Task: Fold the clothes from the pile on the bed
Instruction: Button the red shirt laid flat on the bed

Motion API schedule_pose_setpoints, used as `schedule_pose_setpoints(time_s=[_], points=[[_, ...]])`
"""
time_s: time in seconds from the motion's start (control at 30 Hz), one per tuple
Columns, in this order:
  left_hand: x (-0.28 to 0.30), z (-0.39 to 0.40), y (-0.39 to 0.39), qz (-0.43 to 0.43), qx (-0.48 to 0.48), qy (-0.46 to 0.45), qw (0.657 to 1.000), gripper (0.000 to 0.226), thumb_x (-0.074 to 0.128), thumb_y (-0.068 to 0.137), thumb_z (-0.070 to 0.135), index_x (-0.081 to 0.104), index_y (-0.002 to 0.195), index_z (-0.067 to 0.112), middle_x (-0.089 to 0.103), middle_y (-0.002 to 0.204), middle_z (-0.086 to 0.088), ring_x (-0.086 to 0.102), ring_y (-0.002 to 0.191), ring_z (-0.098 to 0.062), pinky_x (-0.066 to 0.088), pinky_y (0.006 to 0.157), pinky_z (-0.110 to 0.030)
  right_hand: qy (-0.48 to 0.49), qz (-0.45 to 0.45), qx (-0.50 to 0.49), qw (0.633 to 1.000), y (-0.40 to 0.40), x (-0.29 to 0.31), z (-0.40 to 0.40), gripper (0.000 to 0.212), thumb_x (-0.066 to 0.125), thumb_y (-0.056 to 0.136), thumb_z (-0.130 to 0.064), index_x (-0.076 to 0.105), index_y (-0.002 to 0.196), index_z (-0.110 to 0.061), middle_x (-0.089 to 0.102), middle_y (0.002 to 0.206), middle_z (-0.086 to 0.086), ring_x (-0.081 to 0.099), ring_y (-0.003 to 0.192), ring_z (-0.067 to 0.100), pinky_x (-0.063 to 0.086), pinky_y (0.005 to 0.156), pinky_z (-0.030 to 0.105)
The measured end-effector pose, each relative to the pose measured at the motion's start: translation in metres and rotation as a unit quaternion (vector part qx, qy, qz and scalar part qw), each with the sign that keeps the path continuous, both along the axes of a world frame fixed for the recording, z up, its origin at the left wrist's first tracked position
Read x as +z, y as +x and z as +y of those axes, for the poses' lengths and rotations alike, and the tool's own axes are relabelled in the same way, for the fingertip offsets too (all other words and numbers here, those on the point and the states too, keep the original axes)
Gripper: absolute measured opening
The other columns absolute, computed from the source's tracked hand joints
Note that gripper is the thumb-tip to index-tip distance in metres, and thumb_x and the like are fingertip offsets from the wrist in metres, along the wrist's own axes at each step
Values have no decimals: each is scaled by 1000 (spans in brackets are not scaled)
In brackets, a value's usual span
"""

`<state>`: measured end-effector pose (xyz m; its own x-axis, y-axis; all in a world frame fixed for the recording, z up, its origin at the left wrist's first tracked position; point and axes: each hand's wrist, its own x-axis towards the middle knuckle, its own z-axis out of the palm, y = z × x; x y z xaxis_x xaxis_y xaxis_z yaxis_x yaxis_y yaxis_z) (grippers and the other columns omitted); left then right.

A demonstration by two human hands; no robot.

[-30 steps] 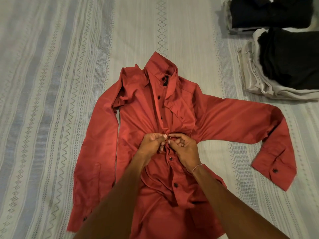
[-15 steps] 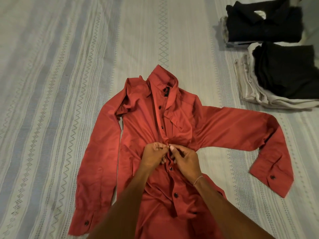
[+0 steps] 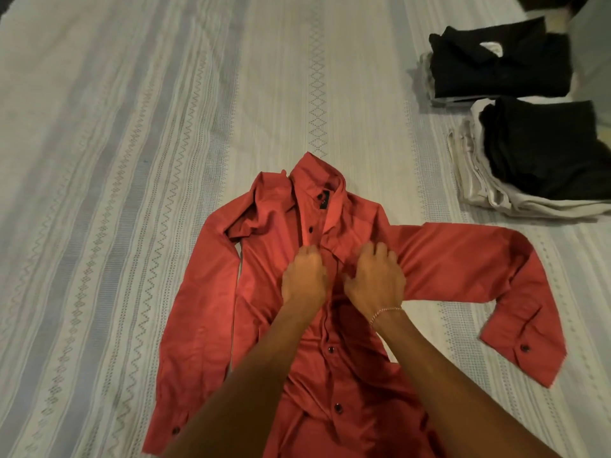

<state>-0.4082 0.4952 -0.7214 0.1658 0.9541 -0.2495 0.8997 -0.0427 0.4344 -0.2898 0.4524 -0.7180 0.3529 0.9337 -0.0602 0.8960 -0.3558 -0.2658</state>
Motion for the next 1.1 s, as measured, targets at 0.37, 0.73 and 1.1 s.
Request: schedule_pose_setpoints(time_s=[0.37,0.73,1.1], points=[[-21,20,-29,-125,173,-119,970,20,85,77,11,68,67,7,69,67,-11,69,64,-25,58,65,-34,-164,43,28,985,27,-1,24,29,66,91,-35,63,107,-11,65,111,13,66,101,35,53,81,37],[-22,27,-34,-274,185,-182,926,18,82,78,2,70,67,9,67,57,-11,57,42,-7,49,46,-20,-33,28,75,996,-13,-13,76,45,58,90,-52,58,105,-9,67,102,12,68,89,35,52,71,39],[-23,41,-33,-318,192,-220,902,8,74,87,3,73,89,-5,69,72,-20,62,58,-23,56,67,-38,99,464,-193,859,-10,15,151,28,64,94,-12,68,67,-13,72,65,4,73,59,18,61,69,29]])
